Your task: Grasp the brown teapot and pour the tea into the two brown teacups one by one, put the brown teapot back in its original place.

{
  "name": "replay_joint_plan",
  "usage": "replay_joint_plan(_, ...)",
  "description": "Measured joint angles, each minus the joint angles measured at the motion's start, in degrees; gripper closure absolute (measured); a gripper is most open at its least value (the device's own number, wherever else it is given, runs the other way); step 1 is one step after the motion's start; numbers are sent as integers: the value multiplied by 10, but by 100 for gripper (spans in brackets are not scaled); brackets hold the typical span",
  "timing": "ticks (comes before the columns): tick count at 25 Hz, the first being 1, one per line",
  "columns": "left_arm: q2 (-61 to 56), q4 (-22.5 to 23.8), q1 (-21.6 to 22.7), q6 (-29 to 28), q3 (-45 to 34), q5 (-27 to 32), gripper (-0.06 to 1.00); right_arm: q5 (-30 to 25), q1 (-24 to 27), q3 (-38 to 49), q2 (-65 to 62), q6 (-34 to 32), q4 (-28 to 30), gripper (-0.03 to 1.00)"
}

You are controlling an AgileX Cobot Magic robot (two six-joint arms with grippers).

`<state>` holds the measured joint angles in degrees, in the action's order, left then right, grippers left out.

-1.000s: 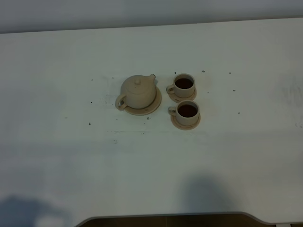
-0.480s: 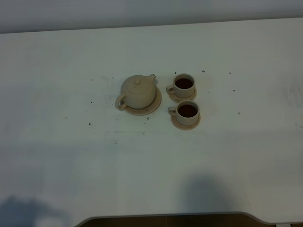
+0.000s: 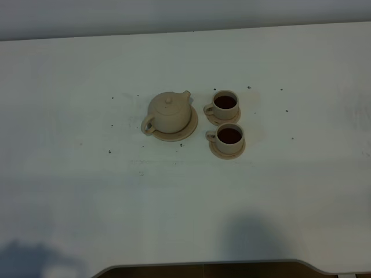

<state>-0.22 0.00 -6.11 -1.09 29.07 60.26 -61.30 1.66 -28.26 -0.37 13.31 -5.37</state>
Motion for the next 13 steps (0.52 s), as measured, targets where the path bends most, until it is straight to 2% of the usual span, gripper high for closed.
replay_joint_plan(13,0,0,0,0,0,0,53,0,0,0,0,0,0,53)
